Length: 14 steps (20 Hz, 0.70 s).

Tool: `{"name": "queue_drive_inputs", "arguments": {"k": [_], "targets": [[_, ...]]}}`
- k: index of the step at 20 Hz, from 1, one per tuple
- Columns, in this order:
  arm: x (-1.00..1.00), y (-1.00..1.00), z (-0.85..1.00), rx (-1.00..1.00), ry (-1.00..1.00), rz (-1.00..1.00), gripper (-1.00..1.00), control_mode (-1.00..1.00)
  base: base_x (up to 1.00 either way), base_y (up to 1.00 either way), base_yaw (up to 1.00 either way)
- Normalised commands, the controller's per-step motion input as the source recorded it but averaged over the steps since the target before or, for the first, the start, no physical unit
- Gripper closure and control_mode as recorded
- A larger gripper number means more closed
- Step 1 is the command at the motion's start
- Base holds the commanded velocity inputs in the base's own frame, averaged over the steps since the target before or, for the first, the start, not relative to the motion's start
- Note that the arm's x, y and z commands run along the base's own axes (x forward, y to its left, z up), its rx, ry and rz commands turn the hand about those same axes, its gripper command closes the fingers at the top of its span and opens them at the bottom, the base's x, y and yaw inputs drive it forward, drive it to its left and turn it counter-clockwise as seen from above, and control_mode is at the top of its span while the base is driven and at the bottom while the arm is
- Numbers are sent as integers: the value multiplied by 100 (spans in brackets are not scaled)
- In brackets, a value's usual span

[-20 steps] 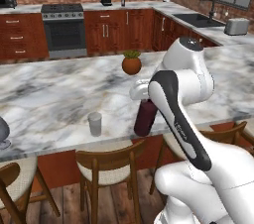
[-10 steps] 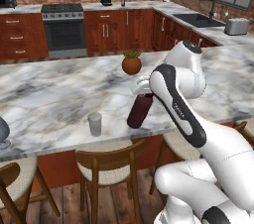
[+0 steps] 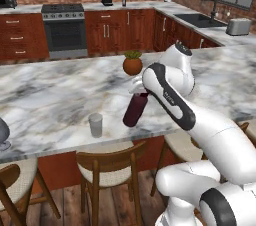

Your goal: There is a wine glass and glass cup on the dining counter. Place the wine bottle next to the wine glass and the juice bottle next to the glass cup.

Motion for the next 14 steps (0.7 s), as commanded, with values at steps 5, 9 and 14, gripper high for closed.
{"name": "queue_drive_inputs", "arguments": {"k": [5,9,14], "targets": [[44,16,-21,0,11,0,100,-100,0,0,0],[38,23,-22,0,16,0,100,-100,0,0,0],[36,20,-19,0,10,0,100,-100,0,0,0]]}}
